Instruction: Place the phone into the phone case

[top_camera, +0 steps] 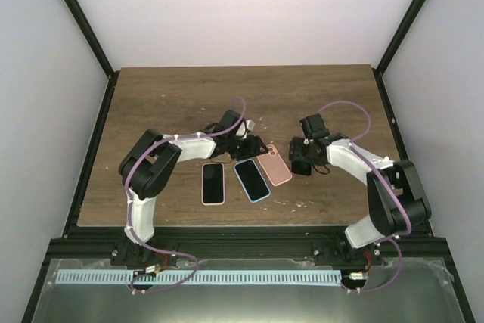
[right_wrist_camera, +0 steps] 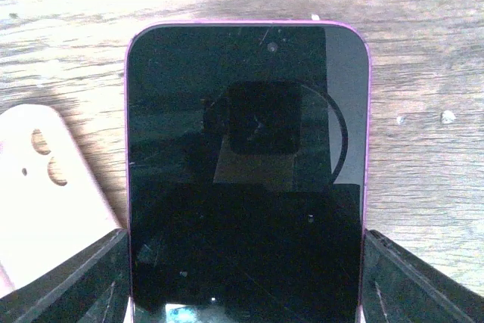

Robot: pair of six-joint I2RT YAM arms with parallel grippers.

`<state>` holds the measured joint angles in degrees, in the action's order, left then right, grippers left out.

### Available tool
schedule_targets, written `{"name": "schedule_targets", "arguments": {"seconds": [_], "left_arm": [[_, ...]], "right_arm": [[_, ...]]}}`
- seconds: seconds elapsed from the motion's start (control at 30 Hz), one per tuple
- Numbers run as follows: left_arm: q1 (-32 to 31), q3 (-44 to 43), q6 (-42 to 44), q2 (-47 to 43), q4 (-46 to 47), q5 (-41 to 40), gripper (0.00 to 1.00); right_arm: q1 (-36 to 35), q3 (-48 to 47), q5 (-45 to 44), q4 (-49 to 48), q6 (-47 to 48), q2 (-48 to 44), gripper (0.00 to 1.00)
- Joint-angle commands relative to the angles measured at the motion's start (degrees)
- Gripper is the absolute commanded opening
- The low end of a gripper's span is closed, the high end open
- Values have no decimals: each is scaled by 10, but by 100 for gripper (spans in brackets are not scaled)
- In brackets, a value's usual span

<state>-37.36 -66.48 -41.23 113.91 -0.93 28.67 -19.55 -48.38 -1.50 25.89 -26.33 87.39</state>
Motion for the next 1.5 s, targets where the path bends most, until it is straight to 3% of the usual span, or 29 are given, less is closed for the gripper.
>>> {"name": "schedule_targets", "arguments": {"seconds": [0.0,0.37,0.67,0.97,1.13,1.47], "left_arm": [[-4,-28,-12,34,29,26,63],[2,-51,-65,72,112,81,63],[49,17,-85,1,141,46,63],[69,51,-78,-42,131,27,63],[79,62,-75,-52,124,26,63],[86,65,-78,-52,125,38,63]], "right_arm": [[-15,5,33,-5,14,-37,62],[-36,24,127,-68,78,-38,62],[-37,-13,48,-95,159,-15,61],[-37,-33,64,-160,260,33,60],[-48,4,58,-221,346,23,60],[-72,11,29,-226,364,43,59]]}}
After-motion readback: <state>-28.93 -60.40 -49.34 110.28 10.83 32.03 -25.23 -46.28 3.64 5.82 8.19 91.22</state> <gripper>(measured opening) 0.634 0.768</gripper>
